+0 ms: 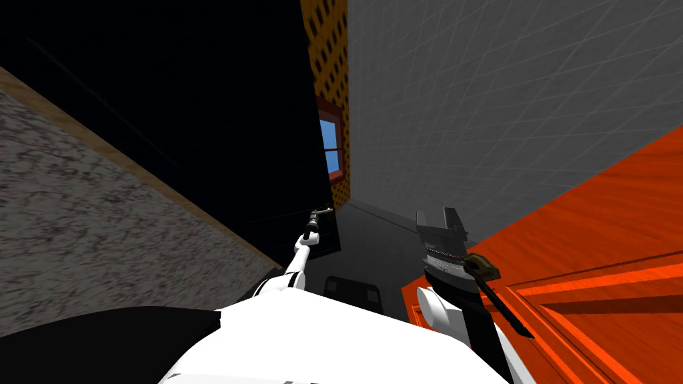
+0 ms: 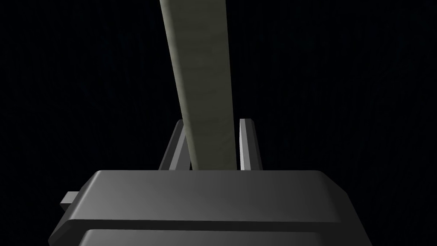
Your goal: Push the door open
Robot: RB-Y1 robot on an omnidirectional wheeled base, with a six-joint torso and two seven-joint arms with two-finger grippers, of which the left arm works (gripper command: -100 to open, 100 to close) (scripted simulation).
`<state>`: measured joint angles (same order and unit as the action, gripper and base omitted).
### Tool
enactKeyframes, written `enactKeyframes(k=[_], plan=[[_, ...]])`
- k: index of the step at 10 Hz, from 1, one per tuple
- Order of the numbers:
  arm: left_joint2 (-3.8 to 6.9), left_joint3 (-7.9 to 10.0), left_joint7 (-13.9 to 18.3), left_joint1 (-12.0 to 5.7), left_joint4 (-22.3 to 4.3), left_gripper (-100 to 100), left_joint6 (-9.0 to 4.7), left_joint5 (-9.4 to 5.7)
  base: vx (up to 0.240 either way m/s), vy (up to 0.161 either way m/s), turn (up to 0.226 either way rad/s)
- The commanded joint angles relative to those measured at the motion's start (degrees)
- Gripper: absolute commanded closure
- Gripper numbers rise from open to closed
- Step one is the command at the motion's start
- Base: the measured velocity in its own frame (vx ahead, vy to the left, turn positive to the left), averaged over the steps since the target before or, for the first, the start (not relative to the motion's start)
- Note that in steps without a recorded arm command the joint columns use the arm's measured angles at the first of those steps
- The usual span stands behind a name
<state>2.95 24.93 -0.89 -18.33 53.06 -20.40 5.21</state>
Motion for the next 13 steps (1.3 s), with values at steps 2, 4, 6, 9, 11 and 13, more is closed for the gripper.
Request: enactKeyframes(k=[2, 4, 6, 9, 11, 13], plan=[[0.55, 2.18, -1.0, 0.13, 1.1, 100, -0.07, -0.26, 0.152, -0.018, 0.105], [-0.14, 3.21, -1.8, 0.01, 1.3, 100, -0.07, -0.31, 0.108, -0.021, 0.058], [-0.14, 3.21, -1.8, 0.01, 1.3, 100, -0.07, -0.31, 0.089, -0.022, 0.043], [-1.73, 5.09, -3.3, -0.21, 1.6, 100, -0.05, -0.41, 0.129, -0.050, 0.097], [-2.88, 6.14, -4.1, -0.33, 1.8, 100, -0.04, -0.46, 0.174, -0.088, 0.123], [-3.99, 6.99, -4.8, -0.43, 1.9, 100, -0.04, -0.51, 0.160, -0.112, 0.108]])
